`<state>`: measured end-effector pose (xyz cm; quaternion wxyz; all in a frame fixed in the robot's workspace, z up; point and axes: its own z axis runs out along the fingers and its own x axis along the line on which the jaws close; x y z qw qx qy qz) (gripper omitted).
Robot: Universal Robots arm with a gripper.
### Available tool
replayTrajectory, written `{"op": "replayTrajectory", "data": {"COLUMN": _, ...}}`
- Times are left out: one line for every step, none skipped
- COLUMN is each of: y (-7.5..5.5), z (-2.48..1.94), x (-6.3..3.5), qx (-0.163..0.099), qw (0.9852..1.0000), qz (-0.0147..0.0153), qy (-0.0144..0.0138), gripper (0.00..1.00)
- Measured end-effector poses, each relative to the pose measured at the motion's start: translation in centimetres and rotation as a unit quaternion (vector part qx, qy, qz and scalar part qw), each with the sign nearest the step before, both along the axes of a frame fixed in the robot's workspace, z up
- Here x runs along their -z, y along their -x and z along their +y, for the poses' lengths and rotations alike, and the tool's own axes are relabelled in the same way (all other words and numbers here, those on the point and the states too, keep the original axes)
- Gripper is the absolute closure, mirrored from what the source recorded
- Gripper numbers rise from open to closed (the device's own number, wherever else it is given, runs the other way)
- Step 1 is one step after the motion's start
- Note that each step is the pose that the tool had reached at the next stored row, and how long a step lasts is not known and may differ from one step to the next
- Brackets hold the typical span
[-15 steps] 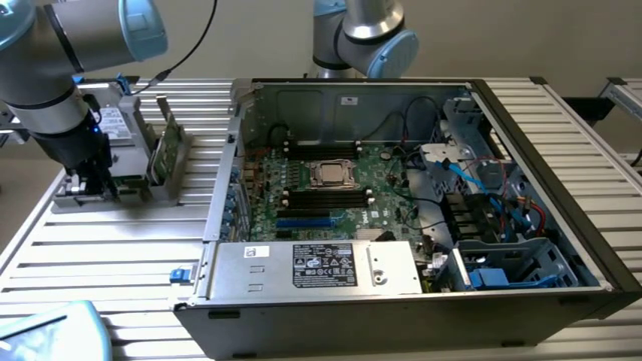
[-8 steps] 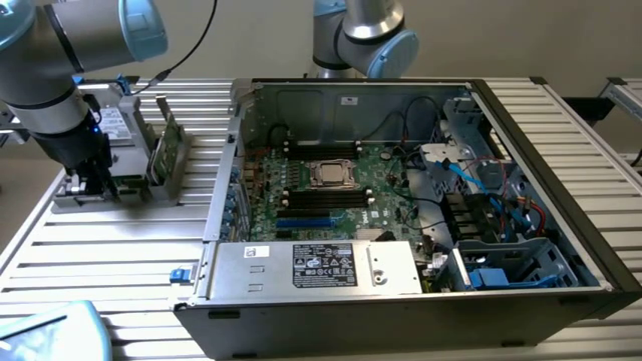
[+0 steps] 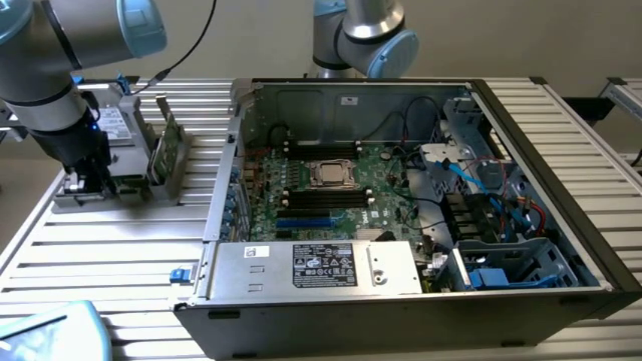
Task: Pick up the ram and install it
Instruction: 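Pick up the ram and move it above insertion slot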
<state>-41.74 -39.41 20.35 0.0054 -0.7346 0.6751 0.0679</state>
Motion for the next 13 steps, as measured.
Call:
{"op": "replayTrajectory", "data": {"y": 0.00, "z": 0.00, "x": -0.04, "qx": 0.000, "qw": 1.0000, "qz": 0.0000, "qy": -0.0001, "gripper": 0.87}}
{"op": "replayTrajectory", "data": {"y": 0.00, "z": 0.00, "x": -0.10, "qx": 0.000, "qw": 1.0000, "qz": 0.0000, "qy": -0.0002, "gripper": 0.87}}
{"op": "replayTrajectory", "data": {"y": 0.00, "z": 0.00, "x": -0.15, "qx": 0.000, "qw": 1.0000, "qz": 0.0000, "qy": -0.0004, "gripper": 0.87}}
{"op": "replayTrajectory", "data": {"y": 0.00, "z": 0.00, "x": -0.20, "qx": 0.000, "qw": 1.0000, "qz": 0.0000, "qy": -0.0005, "gripper": 0.87}}
{"op": "replayTrajectory", "data": {"y": 0.00, "z": 0.00, "x": -0.26, "qx": 0.000, "qw": 1.0000, "qz": 0.0000, "qy": -0.0007, "gripper": 0.87}}
{"op": "replayTrajectory", "data": {"y": 0.00, "z": 0.00, "x": -0.33, "qx": 0.000, "qw": 1.0000, "qz": 0.0000, "qy": -0.0009, "gripper": 0.87}}
{"op": "replayTrajectory", "data": {"y": 0.00, "z": 0.00, "x": -0.40, "qx": 0.000, "qw": 1.0000, "qz": 0.0000, "qy": -0.0011, "gripper": 0.87}}
{"op": "replayTrajectory", "data": {"y": 0.00, "z": 0.00, "x": -0.48, "qx": 0.000, "qw": 1.0000, "qz": 0.0000, "qy": -0.0013, "gripper": 0.87}}
{"op": "replayTrajectory", "data": {"y": 0.00, "z": 0.00, "x": -0.54, "qx": 0.000, "qw": 1.0000, "qz": 0.0000, "qy": -0.0015, "gripper": 0.87}}
{"op": "replayTrajectory", "data": {"y": 0.00, "z": 0.00, "x": -0.61, "qx": 0.000, "qw": 1.0000, "qz": 0.0001, "qy": -0.0017, "gripper": 0.87}}
{"op": "replayTrajectory", "data": {"y": 0.00, "z": 0.00, "x": -0.67, "qx": 0.000, "qw": 1.0000, "qz": 0.0000, "qy": -0.0019, "gripper": 0.87}}
{"op": "replayTrajectory", "data": {"y": 0.00, "z": 0.00, "x": -0.73, "qx": 0.000, "qw": 1.0000, "qz": 0.0000, "qy": -0.0020, "gripper": 0.87}}
{"op": "replayTrajectory", "data": {"y": 0.00, "z": 0.00, "x": -0.79, "qx": 0.000, "qw": 1.0000, "qz": 0.0001, "qy": -0.0021, "gripper": 0.87}}
